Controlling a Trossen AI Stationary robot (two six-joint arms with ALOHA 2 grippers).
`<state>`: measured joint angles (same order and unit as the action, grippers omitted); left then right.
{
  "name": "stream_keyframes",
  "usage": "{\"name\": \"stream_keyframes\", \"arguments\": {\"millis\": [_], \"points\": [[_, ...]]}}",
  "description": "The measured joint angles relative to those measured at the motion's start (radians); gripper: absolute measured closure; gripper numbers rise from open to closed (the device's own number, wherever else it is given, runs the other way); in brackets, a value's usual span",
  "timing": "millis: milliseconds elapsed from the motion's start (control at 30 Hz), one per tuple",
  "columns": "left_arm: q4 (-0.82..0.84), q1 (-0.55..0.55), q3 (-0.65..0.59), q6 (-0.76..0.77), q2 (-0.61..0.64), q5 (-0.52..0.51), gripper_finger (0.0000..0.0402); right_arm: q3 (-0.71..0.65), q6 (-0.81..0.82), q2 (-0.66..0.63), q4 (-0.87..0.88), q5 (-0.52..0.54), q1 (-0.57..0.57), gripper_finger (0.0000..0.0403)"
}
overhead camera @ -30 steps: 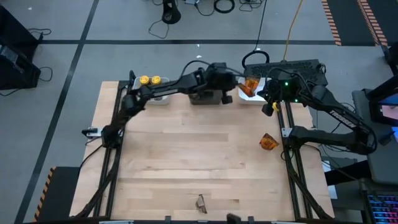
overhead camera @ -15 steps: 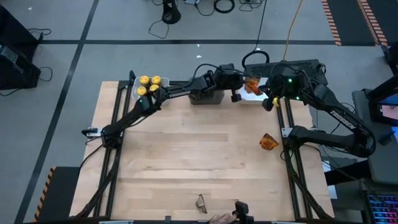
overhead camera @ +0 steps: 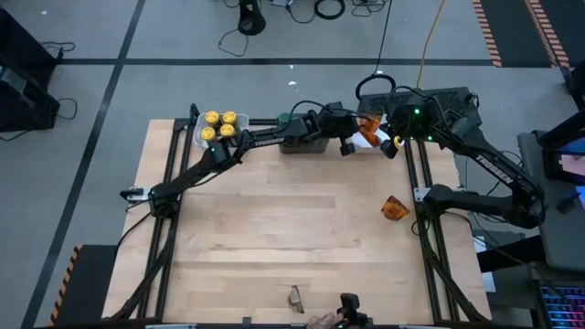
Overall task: Sort spices by type
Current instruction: Put the top left orange seasoning pack into the right white bin
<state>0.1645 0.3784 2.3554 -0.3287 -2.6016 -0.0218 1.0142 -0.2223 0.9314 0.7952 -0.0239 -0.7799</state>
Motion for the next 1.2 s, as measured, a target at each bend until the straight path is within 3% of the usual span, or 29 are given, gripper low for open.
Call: {"name": "stream_keyframes", "arguments": {"millis": [600, 1200], "points": [[-0.011, 0.008, 0.0, 0.035, -0.012, -0.109, 0.0402, 0.0, -0.01, -0.001, 0.011, -0.003, 0.0, 0.0403], [-0.014, 0.007, 0.0, 0.035, -0.012, -0.101, 0.0392, 0.0, -0.021, -0.001, 0.011, -0.003, 0.0, 0.0403]]}}
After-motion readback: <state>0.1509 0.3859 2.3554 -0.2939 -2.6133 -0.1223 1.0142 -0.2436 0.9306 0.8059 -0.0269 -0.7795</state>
